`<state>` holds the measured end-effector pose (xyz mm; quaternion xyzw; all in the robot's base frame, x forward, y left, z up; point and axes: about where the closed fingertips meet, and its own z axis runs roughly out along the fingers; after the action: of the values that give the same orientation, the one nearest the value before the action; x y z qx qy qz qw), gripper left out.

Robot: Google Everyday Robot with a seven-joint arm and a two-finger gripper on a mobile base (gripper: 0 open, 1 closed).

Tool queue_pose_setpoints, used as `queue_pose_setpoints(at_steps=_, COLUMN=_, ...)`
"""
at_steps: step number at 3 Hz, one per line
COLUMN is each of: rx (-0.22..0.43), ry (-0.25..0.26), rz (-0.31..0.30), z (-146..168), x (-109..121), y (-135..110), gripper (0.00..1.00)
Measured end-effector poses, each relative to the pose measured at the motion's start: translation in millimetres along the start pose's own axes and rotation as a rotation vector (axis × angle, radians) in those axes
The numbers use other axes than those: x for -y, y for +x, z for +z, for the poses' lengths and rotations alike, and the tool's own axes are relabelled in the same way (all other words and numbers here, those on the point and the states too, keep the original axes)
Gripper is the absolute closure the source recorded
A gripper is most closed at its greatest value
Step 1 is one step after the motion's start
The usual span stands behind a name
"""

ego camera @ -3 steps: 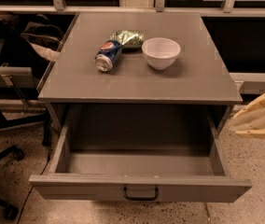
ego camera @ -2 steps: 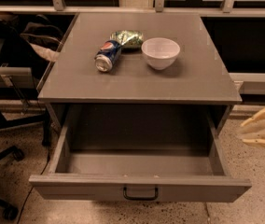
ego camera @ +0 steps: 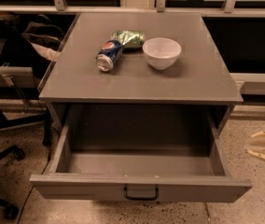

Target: Close top drawer

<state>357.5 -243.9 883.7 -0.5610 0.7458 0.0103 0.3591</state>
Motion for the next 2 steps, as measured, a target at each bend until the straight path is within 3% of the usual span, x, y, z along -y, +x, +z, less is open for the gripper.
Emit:
queue_pose_setpoints(at_steps=1, rx=-0.031, ry=0.036, rz=0.037, z=9.6, x=-6.5, y=11.8, gripper=1.00)
queue_pose_setpoints(at_steps=2, rx=-0.031, ry=0.035, rz=0.037, z=9.7, x=-6.7, y=11.9, gripper=1.00)
